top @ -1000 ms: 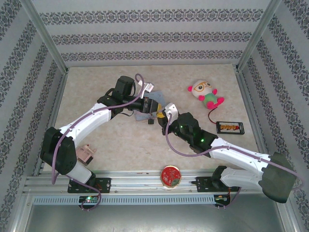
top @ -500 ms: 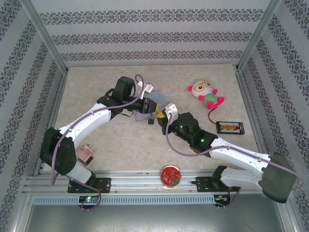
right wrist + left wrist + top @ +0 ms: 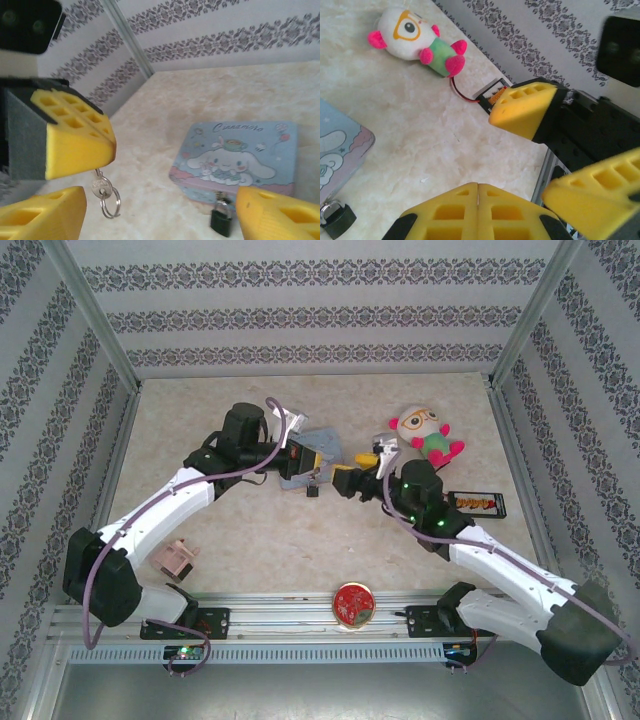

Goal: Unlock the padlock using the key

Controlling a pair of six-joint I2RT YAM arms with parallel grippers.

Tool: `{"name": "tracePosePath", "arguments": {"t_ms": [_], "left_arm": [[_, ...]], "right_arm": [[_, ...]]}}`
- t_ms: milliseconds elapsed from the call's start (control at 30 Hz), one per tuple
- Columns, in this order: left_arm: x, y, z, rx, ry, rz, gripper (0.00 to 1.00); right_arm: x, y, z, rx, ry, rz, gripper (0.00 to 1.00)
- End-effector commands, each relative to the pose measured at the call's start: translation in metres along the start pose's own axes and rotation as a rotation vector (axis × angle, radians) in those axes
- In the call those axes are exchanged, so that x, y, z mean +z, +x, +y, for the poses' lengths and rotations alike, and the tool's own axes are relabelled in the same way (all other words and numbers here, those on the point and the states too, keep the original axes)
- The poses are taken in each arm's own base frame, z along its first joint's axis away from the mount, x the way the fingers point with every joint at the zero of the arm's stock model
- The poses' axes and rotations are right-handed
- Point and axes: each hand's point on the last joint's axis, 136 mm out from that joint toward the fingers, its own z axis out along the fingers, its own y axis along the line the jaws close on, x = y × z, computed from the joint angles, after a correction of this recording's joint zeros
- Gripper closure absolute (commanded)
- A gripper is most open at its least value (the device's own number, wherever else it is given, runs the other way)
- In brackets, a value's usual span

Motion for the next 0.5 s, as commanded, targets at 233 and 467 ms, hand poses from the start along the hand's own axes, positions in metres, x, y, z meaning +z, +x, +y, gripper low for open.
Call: {"name": "tracePosePath", "arguments": {"t_ms": [233, 467], "left_arm": [[-0.011, -0.019, -0.028, 0.090, 0.152, -0.090, 1.00], [-0.019, -0.025, -0.039, 0.093, 0.225, -0.121, 1.00]], "right_arm": [[-0.006, -0.017, 0.051, 0.114, -0.377, -0.011, 0.37], [0.002, -0.015, 0.056, 0.146, -0.436, 0.019, 0.42]]}}
